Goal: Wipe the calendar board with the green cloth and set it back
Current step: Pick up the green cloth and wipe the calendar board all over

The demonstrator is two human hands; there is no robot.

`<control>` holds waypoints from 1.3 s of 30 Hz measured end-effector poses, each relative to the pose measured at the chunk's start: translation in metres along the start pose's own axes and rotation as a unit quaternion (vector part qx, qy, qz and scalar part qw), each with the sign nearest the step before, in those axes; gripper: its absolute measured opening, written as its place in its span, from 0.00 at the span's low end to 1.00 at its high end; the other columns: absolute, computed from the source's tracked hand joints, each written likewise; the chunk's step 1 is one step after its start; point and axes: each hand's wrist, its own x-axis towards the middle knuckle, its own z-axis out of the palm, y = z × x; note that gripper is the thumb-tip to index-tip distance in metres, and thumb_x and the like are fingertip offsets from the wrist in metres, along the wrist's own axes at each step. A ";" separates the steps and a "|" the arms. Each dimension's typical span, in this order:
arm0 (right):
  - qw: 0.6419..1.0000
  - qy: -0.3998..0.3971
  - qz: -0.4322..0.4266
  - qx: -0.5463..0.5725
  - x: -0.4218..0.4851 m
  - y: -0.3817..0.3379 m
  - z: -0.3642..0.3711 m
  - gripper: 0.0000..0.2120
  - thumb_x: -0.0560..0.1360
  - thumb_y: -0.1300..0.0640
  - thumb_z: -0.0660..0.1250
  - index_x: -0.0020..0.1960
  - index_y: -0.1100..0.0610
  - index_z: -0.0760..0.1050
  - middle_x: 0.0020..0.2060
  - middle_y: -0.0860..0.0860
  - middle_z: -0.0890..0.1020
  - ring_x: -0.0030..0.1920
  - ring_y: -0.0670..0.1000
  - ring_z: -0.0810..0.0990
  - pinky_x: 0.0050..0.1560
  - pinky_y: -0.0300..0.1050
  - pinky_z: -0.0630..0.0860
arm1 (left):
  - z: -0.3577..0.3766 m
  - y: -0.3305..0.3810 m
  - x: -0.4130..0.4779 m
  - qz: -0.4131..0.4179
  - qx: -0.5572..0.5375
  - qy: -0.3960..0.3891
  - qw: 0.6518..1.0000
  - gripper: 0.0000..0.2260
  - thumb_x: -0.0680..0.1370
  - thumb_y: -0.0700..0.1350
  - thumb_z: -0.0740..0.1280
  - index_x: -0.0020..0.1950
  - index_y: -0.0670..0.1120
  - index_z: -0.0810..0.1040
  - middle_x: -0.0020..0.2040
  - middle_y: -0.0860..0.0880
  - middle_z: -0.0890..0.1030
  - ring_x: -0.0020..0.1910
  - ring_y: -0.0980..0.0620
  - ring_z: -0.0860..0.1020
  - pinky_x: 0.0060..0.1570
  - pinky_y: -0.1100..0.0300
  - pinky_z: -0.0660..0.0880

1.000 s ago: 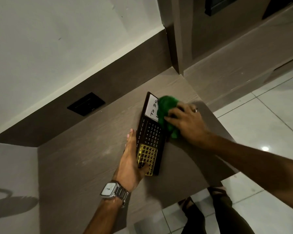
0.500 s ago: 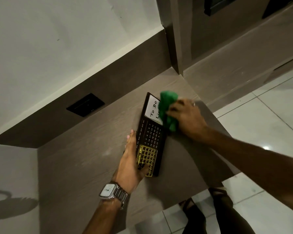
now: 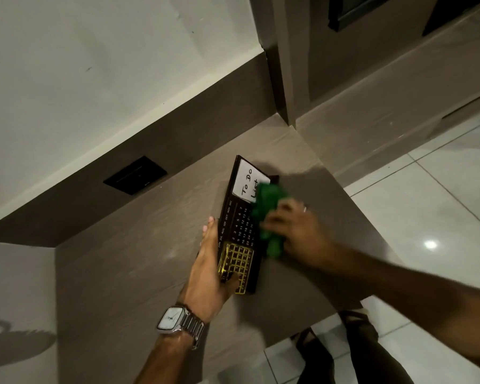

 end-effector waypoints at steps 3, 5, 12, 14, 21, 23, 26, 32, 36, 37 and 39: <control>0.986 0.039 0.158 -0.036 0.047 0.050 -0.026 0.25 0.62 0.72 0.71 0.58 0.60 0.81 0.54 0.59 0.81 0.55 0.65 0.75 0.51 0.58 0.76 | -0.001 0.001 0.000 0.002 0.003 -0.010 1.000 0.58 0.70 0.37 0.76 0.72 0.70 0.33 0.81 0.54 0.44 0.79 0.54 0.44 0.75 0.50 0.46; 0.975 0.063 0.207 -0.049 0.063 0.059 -0.031 0.23 0.68 0.70 0.68 0.61 0.58 0.80 0.57 0.58 0.79 0.58 0.62 0.73 0.54 0.55 0.73 | -0.001 0.002 0.000 -0.005 0.009 -0.009 1.000 0.58 0.69 0.37 0.76 0.72 0.69 0.33 0.81 0.54 0.44 0.79 0.55 0.44 0.75 0.50 0.46; 0.991 0.017 0.025 0.131 -0.017 -0.069 0.005 0.22 0.62 0.70 0.69 0.55 0.59 0.83 0.52 0.56 0.82 0.56 0.56 0.69 0.49 0.53 0.77 | -0.001 0.001 -0.001 -0.014 -0.015 -0.015 1.000 0.55 0.67 0.39 0.79 0.80 0.51 0.43 0.82 0.47 0.49 0.80 0.42 0.53 0.74 0.37 0.62; 0.986 0.031 0.014 0.165 -0.028 -0.079 -0.002 0.20 0.66 0.68 0.67 0.57 0.58 0.82 0.54 0.54 0.81 0.57 0.56 0.71 0.50 0.53 0.77 | -0.001 -0.001 -0.001 -0.004 -0.011 -0.012 1.000 0.55 0.67 0.39 0.80 0.80 0.50 0.43 0.81 0.43 0.52 0.79 0.38 0.57 0.72 0.36 0.65; 0.988 0.067 -0.022 0.136 0.013 -0.057 -0.018 0.18 0.69 0.57 0.76 0.55 0.52 0.73 0.72 0.53 0.70 0.70 0.58 0.67 0.62 0.55 0.72 | 0.002 0.001 -0.004 -0.004 -0.031 0.016 0.999 0.41 0.66 0.38 0.78 0.76 0.41 0.63 0.74 0.38 0.69 0.72 0.37 0.69 0.71 0.49 0.70; 0.993 0.019 -0.101 0.057 0.013 -0.050 -0.006 0.16 0.71 0.56 0.73 0.56 0.51 0.73 0.72 0.51 0.70 0.73 0.57 0.64 0.63 0.55 0.70 | 0.000 0.001 -0.004 0.004 -0.024 0.015 1.000 0.38 0.68 0.40 0.77 0.75 0.44 0.65 0.71 0.39 0.71 0.70 0.39 0.71 0.69 0.48 0.72; 0.996 0.042 -0.073 0.030 0.032 -0.015 -0.011 0.27 0.69 0.62 0.77 0.67 0.55 0.74 0.70 0.55 0.72 0.72 0.60 0.67 0.61 0.59 0.73 | -0.004 0.001 -0.001 0.000 -0.001 -0.006 1.000 0.55 0.70 0.36 0.75 0.76 0.65 0.38 0.82 0.48 0.50 0.80 0.47 0.52 0.77 0.44 0.60; 0.980 0.142 0.125 0.062 0.076 0.026 -0.034 0.26 0.76 0.60 0.67 0.73 0.55 0.68 0.72 0.59 0.69 0.71 0.64 0.66 0.61 0.66 0.73 | -0.007 0.001 0.000 -0.006 0.013 -0.007 1.000 0.59 0.70 0.35 0.74 0.70 0.74 0.31 0.79 0.58 0.41 0.80 0.47 0.50 0.66 0.34 0.71; 0.984 0.137 0.058 0.098 0.052 -0.008 -0.011 0.25 0.75 0.66 0.69 0.71 0.58 0.71 0.71 0.56 0.70 0.72 0.60 0.66 0.66 0.64 0.69 | -0.003 -0.003 -0.001 0.005 0.021 -0.011 1.000 0.57 0.70 0.36 0.75 0.75 0.67 0.34 0.82 0.48 0.48 0.80 0.48 0.49 0.77 0.45 0.58; 0.991 0.109 0.010 0.083 0.037 -0.021 0.001 0.29 0.73 0.66 0.71 0.72 0.56 0.70 0.73 0.54 0.69 0.73 0.58 0.64 0.66 0.62 0.69 | -0.003 -0.003 -0.001 -0.004 0.012 -0.015 1.000 0.54 0.70 0.36 0.76 0.78 0.60 0.39 0.81 0.43 0.53 0.80 0.44 0.54 0.76 0.46 0.60; 0.995 0.029 -0.090 0.028 0.013 -0.037 0.014 0.36 0.71 0.61 0.75 0.75 0.51 0.64 0.76 0.49 0.63 0.76 0.55 0.59 0.66 0.59 0.68 | -0.002 -0.003 -0.002 -0.018 -0.019 -0.017 1.000 0.48 0.69 0.37 0.77 0.80 0.48 0.51 0.78 0.38 0.62 0.77 0.39 0.62 0.74 0.48 0.66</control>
